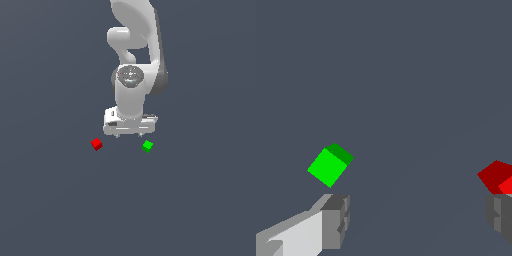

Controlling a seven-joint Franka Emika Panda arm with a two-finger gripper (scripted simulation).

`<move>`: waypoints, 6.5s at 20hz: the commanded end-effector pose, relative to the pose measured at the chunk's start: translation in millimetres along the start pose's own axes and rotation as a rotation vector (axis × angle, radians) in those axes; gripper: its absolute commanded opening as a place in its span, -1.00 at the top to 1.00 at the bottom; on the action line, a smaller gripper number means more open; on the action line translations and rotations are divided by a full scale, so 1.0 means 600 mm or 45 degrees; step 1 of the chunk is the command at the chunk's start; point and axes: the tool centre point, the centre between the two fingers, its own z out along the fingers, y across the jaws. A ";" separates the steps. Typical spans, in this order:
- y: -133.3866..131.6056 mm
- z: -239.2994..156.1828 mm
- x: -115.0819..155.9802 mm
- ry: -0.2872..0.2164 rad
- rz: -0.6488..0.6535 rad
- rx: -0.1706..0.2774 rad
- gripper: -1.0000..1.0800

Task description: Stack the red cube on top of the green cube.

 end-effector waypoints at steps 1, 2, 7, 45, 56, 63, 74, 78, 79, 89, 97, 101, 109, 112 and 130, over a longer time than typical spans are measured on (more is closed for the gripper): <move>0.000 0.000 0.000 0.000 0.000 0.000 -0.92; 0.000 0.000 0.000 0.000 -0.001 0.000 -0.92; 0.007 0.004 -0.005 0.002 -0.023 -0.001 -0.92; 0.253 0.124 -0.072 0.062 -0.759 -0.017 -0.92; 0.278 0.135 -0.067 0.068 -0.831 -0.019 -0.92; 0.277 0.155 -0.067 0.067 -0.827 -0.018 -0.92; 0.277 0.218 -0.062 0.068 -0.831 -0.019 -0.92; 0.277 0.219 -0.062 0.068 -0.831 -0.019 1.00; 0.277 0.219 -0.062 0.068 -0.831 -0.019 1.00; 0.278 0.214 -0.063 0.068 -0.831 -0.019 1.00; 0.278 0.157 -0.067 0.068 -0.831 -0.019 1.00; 0.277 0.109 -0.070 0.067 -0.832 -0.019 1.00; 0.277 0.055 -0.072 0.068 -0.832 -0.018 1.00; 0.277 0.055 -0.072 0.069 -0.832 -0.019 1.00; 0.090 0.093 -0.053 0.069 -0.832 -0.019 1.00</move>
